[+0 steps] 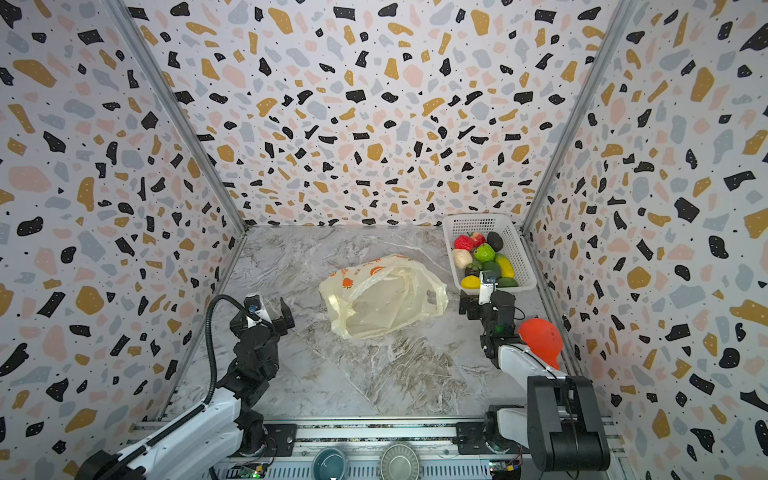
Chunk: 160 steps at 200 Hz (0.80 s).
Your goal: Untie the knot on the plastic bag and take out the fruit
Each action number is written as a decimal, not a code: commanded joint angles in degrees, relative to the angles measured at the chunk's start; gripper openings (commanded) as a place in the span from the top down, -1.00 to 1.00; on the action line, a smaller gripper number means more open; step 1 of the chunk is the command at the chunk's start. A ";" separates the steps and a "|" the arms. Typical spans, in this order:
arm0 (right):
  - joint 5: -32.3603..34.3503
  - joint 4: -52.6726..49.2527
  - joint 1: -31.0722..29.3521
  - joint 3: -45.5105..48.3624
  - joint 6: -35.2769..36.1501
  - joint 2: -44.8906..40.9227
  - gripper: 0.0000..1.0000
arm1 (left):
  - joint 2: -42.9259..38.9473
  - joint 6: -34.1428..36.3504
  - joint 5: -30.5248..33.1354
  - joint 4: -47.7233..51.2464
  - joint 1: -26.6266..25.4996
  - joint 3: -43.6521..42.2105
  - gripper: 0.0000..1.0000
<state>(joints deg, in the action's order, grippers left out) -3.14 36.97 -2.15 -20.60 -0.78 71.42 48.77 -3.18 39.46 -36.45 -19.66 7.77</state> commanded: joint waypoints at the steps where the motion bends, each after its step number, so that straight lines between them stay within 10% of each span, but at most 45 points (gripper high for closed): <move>1: -0.52 10.66 0.05 1.59 1.43 3.55 -0.98 | 5.10 2.65 -4.72 -14.39 3.37 -0.34 -0.99; 160: 5.16 35.66 -2.90 9.25 2.47 14.17 -0.97 | 31.03 3.88 -10.68 -37.33 8.85 -0.91 -0.99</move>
<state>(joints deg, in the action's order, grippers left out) -1.04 71.68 -4.34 -12.03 1.63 85.49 79.83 1.21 29.15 -68.40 -11.25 6.52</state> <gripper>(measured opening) 0.989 0.996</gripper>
